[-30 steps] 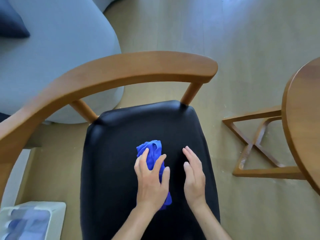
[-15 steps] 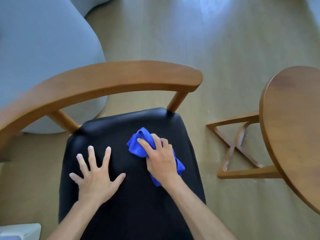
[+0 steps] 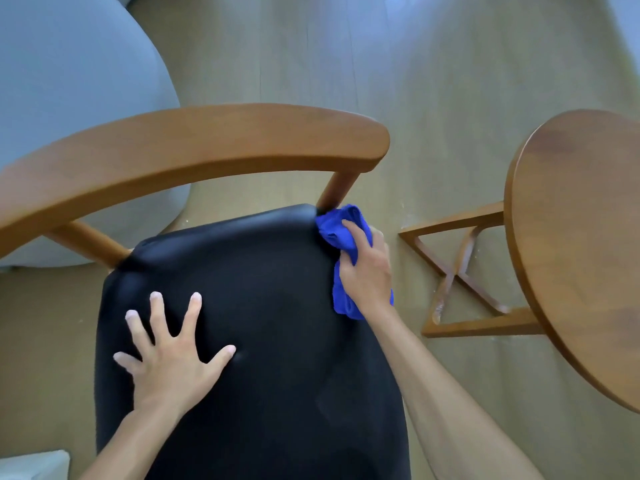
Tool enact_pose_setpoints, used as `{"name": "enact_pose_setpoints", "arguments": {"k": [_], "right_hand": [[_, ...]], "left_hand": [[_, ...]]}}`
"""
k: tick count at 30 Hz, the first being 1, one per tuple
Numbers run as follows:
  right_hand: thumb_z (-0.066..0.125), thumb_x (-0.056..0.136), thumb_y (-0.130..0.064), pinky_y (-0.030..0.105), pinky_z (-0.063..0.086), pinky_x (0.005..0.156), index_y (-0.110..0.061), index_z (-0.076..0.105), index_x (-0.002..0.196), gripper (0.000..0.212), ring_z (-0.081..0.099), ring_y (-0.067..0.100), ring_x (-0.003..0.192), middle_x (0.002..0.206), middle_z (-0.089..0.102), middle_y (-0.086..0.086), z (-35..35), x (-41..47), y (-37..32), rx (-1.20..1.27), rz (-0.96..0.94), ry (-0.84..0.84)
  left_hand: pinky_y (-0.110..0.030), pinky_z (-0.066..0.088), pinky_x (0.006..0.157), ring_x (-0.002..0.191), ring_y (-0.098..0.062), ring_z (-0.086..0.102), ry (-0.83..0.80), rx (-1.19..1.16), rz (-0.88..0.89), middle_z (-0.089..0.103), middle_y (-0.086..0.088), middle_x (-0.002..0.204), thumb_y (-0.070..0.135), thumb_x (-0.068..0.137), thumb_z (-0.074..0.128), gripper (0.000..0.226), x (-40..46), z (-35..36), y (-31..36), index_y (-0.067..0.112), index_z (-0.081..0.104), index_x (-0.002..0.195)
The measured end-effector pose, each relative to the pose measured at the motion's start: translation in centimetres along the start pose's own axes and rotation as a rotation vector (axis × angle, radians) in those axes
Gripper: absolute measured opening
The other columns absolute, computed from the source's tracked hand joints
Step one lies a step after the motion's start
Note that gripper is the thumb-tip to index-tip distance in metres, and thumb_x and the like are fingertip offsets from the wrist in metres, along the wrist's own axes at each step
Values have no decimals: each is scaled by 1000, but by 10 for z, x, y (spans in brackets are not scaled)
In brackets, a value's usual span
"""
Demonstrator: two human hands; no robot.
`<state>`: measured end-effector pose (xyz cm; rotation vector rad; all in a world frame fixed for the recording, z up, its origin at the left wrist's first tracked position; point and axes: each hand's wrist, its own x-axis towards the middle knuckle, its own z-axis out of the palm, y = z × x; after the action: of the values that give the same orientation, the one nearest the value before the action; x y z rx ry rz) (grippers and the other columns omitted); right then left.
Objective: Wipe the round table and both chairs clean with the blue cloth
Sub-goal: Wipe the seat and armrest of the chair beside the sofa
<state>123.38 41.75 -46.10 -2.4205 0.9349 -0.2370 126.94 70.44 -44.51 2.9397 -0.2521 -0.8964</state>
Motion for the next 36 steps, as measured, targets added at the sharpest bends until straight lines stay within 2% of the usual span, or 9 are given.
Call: {"name": "enact_pose_setpoints", "arguments": {"k": [3,8,12,18,22,26,30,33,36], "right_hand": [[53,93,-19,33,41,98,-36,51,134,45,50,24,118,130,45,0,-18,-59,35,75,380,29],[53,94,-26,41,44,98,-39,41,136,45,50,23,114,122,34,-8,-37,-189,40,-25,524,36],[50,95,-23,36,38,95,-25,48,135,40,46,33,119,128,42,13,-22,-114,19,-13,602,129],[50,89,-22,46,44,94,-19,51,133,44,49,39,108,129,45,19,19,6,-24,-201,145,73],[56,79,-11,46,48,80,-18,59,123,45,54,40,92,125,51,21,-3,-115,11,-279,-356,3],[48,75,-7,38,46,75,-31,59,114,47,55,32,86,121,49,11,-37,-256,43,-296,-893,-398],[50,86,-9,35,46,76,-43,54,114,44,55,25,88,121,48,4,-54,-229,57,-377,-1346,-606],[48,87,-3,40,48,78,-37,49,125,51,55,32,97,129,43,9,-52,-146,62,-438,-1267,-425],[51,82,-2,49,48,83,-31,48,129,55,49,38,100,130,45,16,-51,-77,51,-423,-668,-165]], "left_hand": [[-70,17,105,140,-36,-22,5,-7,-2,-26,-4,153,70,75,56,97,-1,1,2,41,1,149],[-71,16,105,140,-38,-22,-20,-8,-4,-27,-4,153,69,76,56,97,-2,0,4,39,0,149],[-70,16,106,140,-39,-22,-4,1,5,-28,-5,153,70,77,54,96,-2,0,3,39,-2,149],[-71,14,105,141,-40,-19,24,5,21,-23,-6,155,68,76,57,97,3,3,5,39,0,149],[-73,15,104,141,-41,-18,-1,4,21,-22,-7,155,69,74,58,98,2,1,3,39,1,148],[-72,15,105,141,-40,-20,-30,-20,30,-23,-5,155,71,73,58,99,1,-4,-1,41,0,148],[-68,15,108,141,-39,-21,-43,-19,80,-26,-4,155,70,75,58,101,-1,-7,-9,42,-5,148],[-65,13,110,142,-38,-21,-41,22,131,-25,-5,155,69,76,58,101,-7,-7,-17,41,-5,149],[-65,12,111,142,-36,-21,-33,38,150,-25,-4,156,68,78,57,98,-18,-2,-24,41,-5,149]]}}
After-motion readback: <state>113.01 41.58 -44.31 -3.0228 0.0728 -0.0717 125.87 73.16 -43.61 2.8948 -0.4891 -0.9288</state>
